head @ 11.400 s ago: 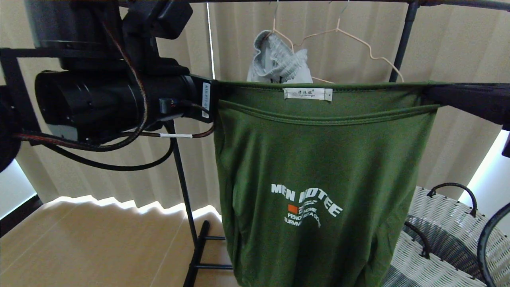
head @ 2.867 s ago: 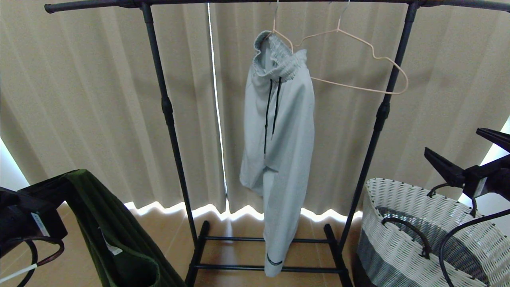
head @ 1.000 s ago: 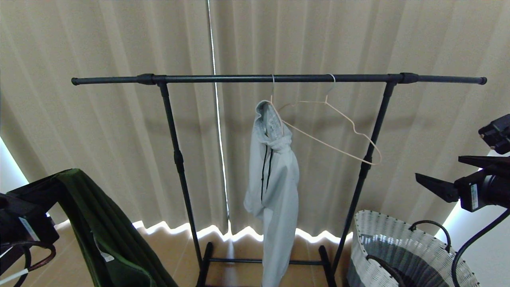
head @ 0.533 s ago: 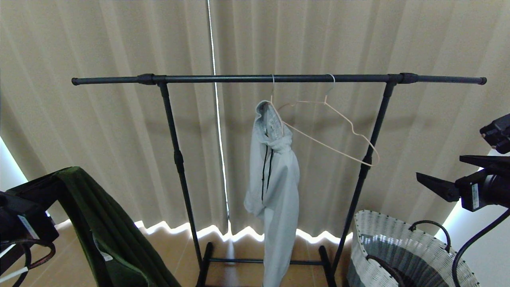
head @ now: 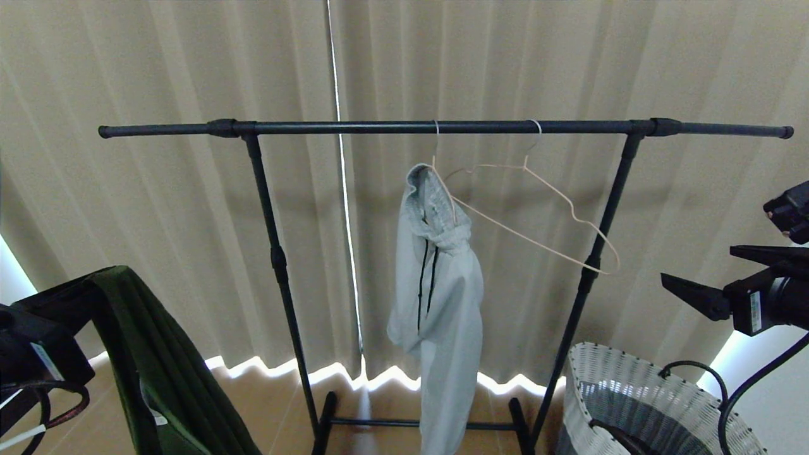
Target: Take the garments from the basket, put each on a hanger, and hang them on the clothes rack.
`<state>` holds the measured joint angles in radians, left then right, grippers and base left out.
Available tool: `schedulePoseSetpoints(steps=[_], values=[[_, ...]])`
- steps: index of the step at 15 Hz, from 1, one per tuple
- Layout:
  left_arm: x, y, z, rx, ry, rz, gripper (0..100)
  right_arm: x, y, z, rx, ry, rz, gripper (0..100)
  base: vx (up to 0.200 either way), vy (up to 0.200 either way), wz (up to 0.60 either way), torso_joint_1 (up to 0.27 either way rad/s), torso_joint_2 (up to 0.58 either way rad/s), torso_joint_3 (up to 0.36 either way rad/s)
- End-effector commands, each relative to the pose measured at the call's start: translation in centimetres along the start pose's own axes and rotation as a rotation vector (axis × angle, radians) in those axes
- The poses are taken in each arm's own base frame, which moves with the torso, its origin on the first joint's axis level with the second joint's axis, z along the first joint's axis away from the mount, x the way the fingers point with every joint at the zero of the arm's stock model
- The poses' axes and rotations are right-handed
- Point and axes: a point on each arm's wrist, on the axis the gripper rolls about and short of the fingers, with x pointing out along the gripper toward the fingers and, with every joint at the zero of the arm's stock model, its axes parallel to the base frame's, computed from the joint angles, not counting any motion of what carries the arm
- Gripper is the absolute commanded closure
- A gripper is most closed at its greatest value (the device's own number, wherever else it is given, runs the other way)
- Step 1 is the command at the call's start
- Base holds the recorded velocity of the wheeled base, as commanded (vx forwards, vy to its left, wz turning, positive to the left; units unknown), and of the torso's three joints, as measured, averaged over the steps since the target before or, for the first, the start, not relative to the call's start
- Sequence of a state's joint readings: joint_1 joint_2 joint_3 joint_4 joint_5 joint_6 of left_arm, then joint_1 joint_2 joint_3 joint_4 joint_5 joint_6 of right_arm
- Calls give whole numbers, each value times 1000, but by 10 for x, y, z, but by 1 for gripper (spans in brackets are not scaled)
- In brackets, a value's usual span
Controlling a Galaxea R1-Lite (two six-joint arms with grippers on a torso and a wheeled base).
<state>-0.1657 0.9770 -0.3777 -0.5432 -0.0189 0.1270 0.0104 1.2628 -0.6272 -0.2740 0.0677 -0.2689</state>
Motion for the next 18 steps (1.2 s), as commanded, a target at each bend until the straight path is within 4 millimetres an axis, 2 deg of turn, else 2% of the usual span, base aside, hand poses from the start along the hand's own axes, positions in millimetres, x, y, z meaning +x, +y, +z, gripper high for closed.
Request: schedulePoseSetpoints(steps=[1,2,6,8,12,13,15,18], values=[[0,0,0,0,1,1,100,0,0,0,-1,-3,1,0,200,0,0,22,7,-2],[0,0,0,2,1,1,100,-1,0,1,-1,-4,1,0,200,0,0,7,2,-2],[1,0,-2,2,7,-2,100,1,-1,3,0,-9,4,0,0,0,0,0,0,0],[1,0,-2,0,9,-4,100,14,0,10,-6,-5,26,0,0,0,0,0,0,0],[7,0,-3,-6,28,-18,100,46,7,40,22,14,93,0,0,0,0,0,0,0],[7,0,-3,-6,29,-19,100,70,7,59,43,48,145,0,0,0,0,0,0,0],[7,0,-3,-4,27,-20,100,97,10,59,43,67,235,0,0,0,0,0,0,0],[6,0,-4,-3,29,-22,100,134,12,57,45,107,253,0,0,0,0,0,0,0]])
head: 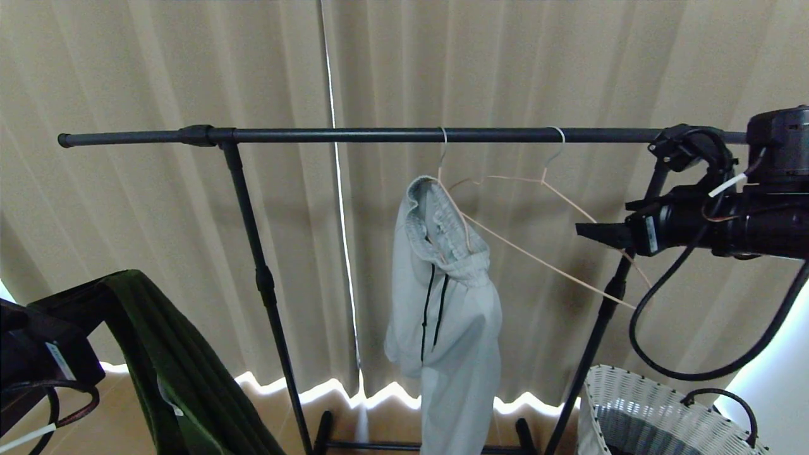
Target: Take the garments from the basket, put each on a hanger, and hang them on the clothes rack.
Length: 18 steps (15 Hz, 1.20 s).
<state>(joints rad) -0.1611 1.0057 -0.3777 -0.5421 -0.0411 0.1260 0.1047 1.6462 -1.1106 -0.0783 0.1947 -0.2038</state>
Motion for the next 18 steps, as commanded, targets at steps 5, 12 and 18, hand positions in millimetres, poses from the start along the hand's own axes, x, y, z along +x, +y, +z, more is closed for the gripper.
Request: schedulePoseSetpoints(steps=[5,12,18], values=[[-1,-1,-1,2,-1,-5,100,69,-13,-11,24,109,26,0,0,0,0,0,0,0],[0,-1,-2,2,4,-9,100,63,-15,-6,26,97,21,0,0,0,0,0,0,0],[-1,-1,-1,2,0,-8,100,45,-22,-5,52,116,59,0,0,0,0,0,0,0]])
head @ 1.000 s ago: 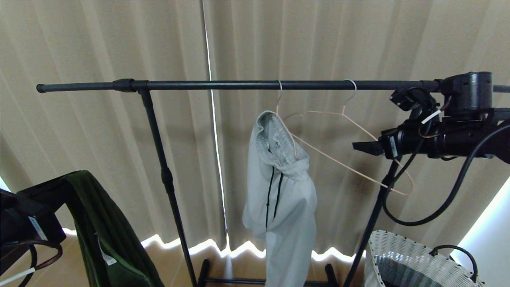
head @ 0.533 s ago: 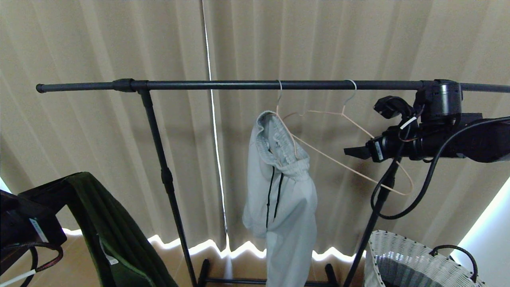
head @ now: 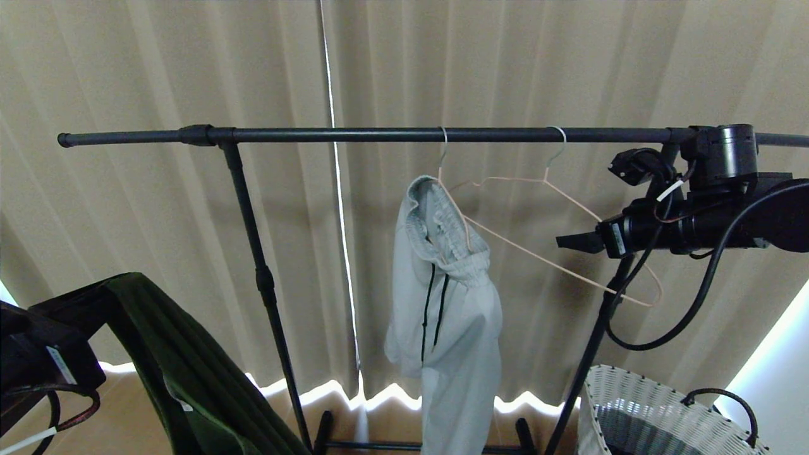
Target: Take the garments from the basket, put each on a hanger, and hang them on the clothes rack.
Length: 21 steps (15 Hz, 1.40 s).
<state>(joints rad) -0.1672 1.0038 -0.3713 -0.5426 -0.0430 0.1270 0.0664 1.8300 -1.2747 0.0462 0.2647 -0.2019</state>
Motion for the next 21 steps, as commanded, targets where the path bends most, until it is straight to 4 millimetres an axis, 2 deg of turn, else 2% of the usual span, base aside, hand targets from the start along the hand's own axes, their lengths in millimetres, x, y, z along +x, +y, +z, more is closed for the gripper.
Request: schedulePoseSetpoints(steps=[1,8,9,18,21], values=[[0,0,0,0,-1,0,100,-4,-1,1,0,-8,-4,0,0,0,0,0,0,0],[0,0,0,0,1,0,100,-7,2,0,-1,-5,18,0,0,0,0,0,0,0],[0,0,0,0,1,0,100,-6,2,0,-1,-5,18,100,0,0,0,0,0,0],[0,0,0,0,1,0,100,-11,3,5,-8,-34,13,100,0,0,0,0,0,0],[0,0,0,2,1,2,100,-20,4,7,-2,-52,9,100,0,0,0,0,0,0]])
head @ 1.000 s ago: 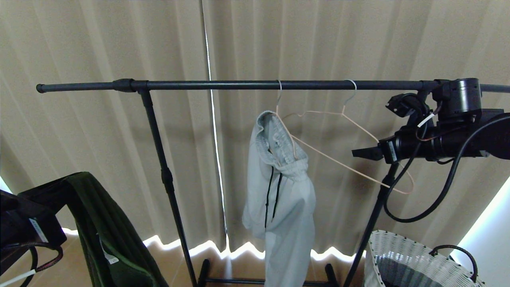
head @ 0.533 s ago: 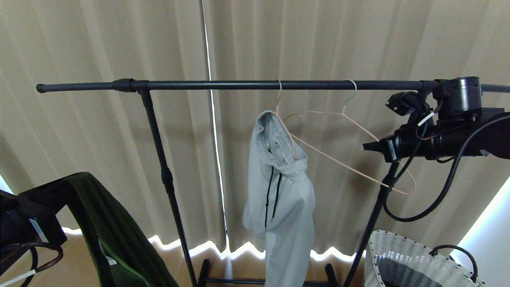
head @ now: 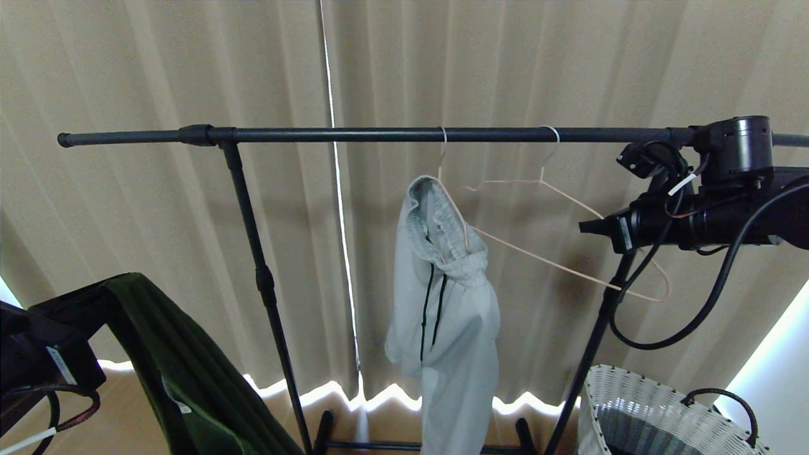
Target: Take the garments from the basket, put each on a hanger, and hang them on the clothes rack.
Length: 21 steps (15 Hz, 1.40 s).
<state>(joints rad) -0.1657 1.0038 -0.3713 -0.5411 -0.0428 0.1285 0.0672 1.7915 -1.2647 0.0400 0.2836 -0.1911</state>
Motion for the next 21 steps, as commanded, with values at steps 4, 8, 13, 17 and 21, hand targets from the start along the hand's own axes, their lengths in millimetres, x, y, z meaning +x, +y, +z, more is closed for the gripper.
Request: schedulePoseSetpoints(steps=[4,8,13,17,21], values=[[0,0,0,0,1,0,100,-31,6,11,90,-74,-15,100,0,0,0,0,0,0],[0,0,-2,18,8,-1,100,-47,9,11,144,-130,-26,100,0,0,0,0,0,0],[1,-1,-3,20,14,-4,100,-63,13,-2,140,-182,-37,100,0,0,0,0,0,0],[0,-1,-6,42,20,-3,100,-82,21,-13,139,-186,-37,100,0,0,0,0,0,0],[-1,0,-9,31,29,6,100,-123,40,-45,137,-196,-47,100,0,0,0,0,0,0]])
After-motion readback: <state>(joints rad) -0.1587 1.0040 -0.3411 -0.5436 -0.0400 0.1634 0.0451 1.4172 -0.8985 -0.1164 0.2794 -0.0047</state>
